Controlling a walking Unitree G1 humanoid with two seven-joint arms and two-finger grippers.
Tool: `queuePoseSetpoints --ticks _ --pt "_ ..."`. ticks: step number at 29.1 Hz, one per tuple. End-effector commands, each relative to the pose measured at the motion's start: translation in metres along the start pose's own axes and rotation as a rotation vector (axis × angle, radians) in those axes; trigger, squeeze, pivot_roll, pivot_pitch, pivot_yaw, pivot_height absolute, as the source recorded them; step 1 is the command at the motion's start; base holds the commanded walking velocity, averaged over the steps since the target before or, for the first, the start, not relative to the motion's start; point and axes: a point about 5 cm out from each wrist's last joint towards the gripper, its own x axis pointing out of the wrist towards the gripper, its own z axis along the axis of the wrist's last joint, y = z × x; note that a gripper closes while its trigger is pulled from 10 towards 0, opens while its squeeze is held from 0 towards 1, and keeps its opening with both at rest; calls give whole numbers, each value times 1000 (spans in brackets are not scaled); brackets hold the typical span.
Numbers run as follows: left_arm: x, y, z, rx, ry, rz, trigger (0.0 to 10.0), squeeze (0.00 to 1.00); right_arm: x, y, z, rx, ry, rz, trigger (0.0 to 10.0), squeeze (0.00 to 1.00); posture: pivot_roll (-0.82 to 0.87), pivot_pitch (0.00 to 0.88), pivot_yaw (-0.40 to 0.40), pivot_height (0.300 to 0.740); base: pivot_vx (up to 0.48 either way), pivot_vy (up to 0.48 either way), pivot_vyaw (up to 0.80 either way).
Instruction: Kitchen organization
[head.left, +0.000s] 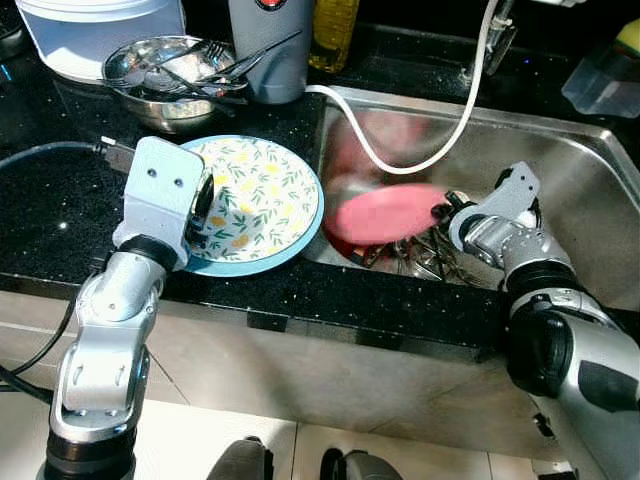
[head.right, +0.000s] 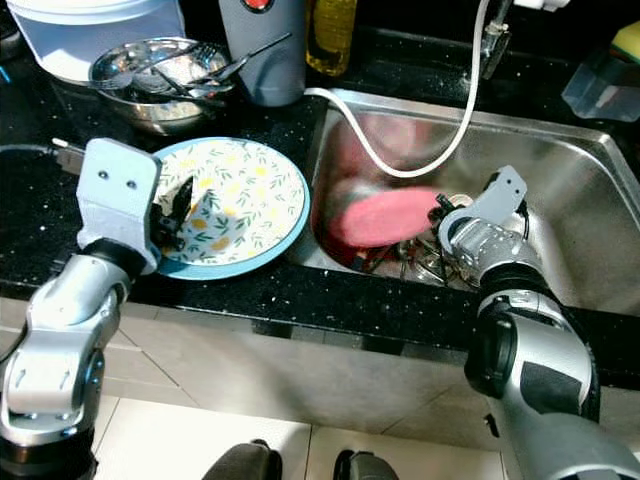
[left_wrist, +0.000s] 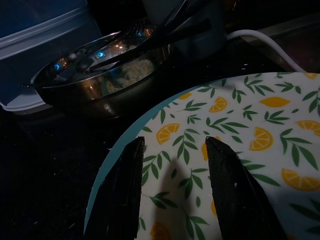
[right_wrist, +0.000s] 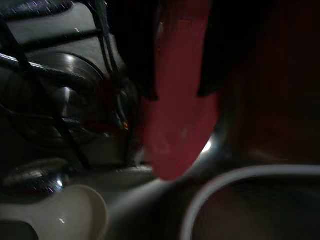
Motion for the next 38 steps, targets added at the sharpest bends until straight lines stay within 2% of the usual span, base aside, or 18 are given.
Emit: queuePoseSetpoints --ticks 1,2,3,4,5,7,8,9,11,12,13,17,22,24,27,32,34,38 --pt "1 -1 -7 24 46 -10 10000 0 -6 12 29 -4 -126 102 10000 0 331 154 -108 740 0 0 0" --pt "2 -1 -6 32 38 -8 10000 0 -11 19 44 -27 -198 171 10000 0 328 148 -108 740 0 0 0" --pt "2 -1 -6 32 38 -8 10000 0 -11 19 44 -27 -198 171 10000 0 328 148 -108 740 0 0 0" --pt "5 1 -1 67 3 -13 10000 0 -30 38 78 -241 -421 299 10000 0 319 139 -107 740 0 0 0" --pt "5 1 -1 67 3 -13 10000 0 -30 38 78 -241 -421 299 10000 0 319 139 -107 740 0 0 0" --pt "6 4 5 97 -25 -42 10000 0 -47 53 90 -489 -556 356 10000 0 314 135 -105 740 0 0 0" --pt "5 7 7 102 -24 -63 10000 0 -53 57 89 -611 -584 373 10000 0 308 131 -101 740 0 0 0" --pt "5 7 7 102 -24 -63 10000 0 -53 57 89 -611 -584 373 10000 0 308 131 -101 740 0 0 0" --pt "-1 13 14 82 -25 -152 10000 0 -59 61 78 -796 -576 398 10000 0 302 128 -94 740 0 0 0" --pt "-1 13 14 82 -25 -152 10000 0 -59 61 78 -796 -576 398 10000 0 302 128 -94 740 0 0 0" --pt "-12 19 27 84 -58 -276 10000 0 -62 60 65 -856 -540 419 10000 0 296 125 -90 740 0 0 0" --pt "-22 22 37 137 -93 -379 10000 0 -62 56 59 -833 -526 425 10000 0 296 125 -90 740 0 0 0" --pt "-44 22 47 319 -89 -623 10000 0 -63 54 43 -783 -512 493 10000 0 309 113 -96 740 0 0 0" --pt "-47 22 49 347 -87 -666 10000 0 -63 56 40 -777 -511 510 10000 0 309 113 -96 740 0 0 0" --pt "-59 26 45 441 -8 -804 10000 0 -63 65 26 -783 -504 545 10000 0 317 104 -98 740 0 0 0" --pt "-53 41 31 549 90 -780 10000 0 -64 71 20 -765 -494 560 10000 0 326 99 -111 740 0 0 0" --pt "-32 56 19 639 111 -672 10000 0 -62 77 16 -758 -483 574 10000 0 323 93 -120 740 0 0 0" --pt "-20 63 16 703 97 -584 10000 0 -62 79 15 -757 -482 581 10000 0 321 90 -120 740 0 0 0"
